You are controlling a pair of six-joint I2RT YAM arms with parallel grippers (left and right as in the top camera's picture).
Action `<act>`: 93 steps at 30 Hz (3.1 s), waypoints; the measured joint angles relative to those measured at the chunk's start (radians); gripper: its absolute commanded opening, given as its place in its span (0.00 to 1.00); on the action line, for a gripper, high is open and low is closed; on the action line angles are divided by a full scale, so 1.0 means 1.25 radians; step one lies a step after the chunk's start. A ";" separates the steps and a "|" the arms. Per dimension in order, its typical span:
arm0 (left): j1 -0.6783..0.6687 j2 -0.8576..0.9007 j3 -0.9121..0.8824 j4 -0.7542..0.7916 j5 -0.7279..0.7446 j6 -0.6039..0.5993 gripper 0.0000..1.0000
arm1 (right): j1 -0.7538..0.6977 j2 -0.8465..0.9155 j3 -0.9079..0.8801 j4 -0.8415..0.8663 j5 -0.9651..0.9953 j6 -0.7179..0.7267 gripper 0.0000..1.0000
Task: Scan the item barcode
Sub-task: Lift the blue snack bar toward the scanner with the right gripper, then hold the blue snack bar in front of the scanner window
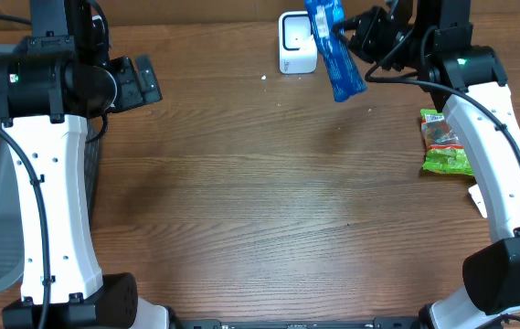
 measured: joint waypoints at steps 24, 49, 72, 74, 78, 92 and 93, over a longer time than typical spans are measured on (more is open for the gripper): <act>0.000 0.000 0.000 0.000 0.000 0.000 1.00 | 0.139 0.003 0.057 -0.046 0.403 -0.123 0.04; 0.000 0.000 0.000 0.000 0.000 0.000 1.00 | 0.247 0.365 0.332 0.171 0.944 -0.724 0.04; 0.000 0.000 0.000 0.000 0.000 0.000 1.00 | 0.235 0.577 0.330 0.462 1.017 -1.104 0.04; 0.000 0.000 0.000 0.000 0.000 0.000 1.00 | 0.235 0.584 0.330 0.508 1.026 -1.121 0.04; 0.000 0.000 0.000 0.000 0.000 0.000 1.00 | 0.234 0.601 0.330 0.556 1.035 -1.165 0.04; 0.000 0.000 0.000 0.000 0.000 0.000 1.00 | 0.233 0.681 0.330 0.568 1.043 -1.208 0.04; 0.000 0.000 0.000 0.000 0.000 0.000 1.00 | 0.233 0.681 0.330 0.569 1.044 -1.209 0.04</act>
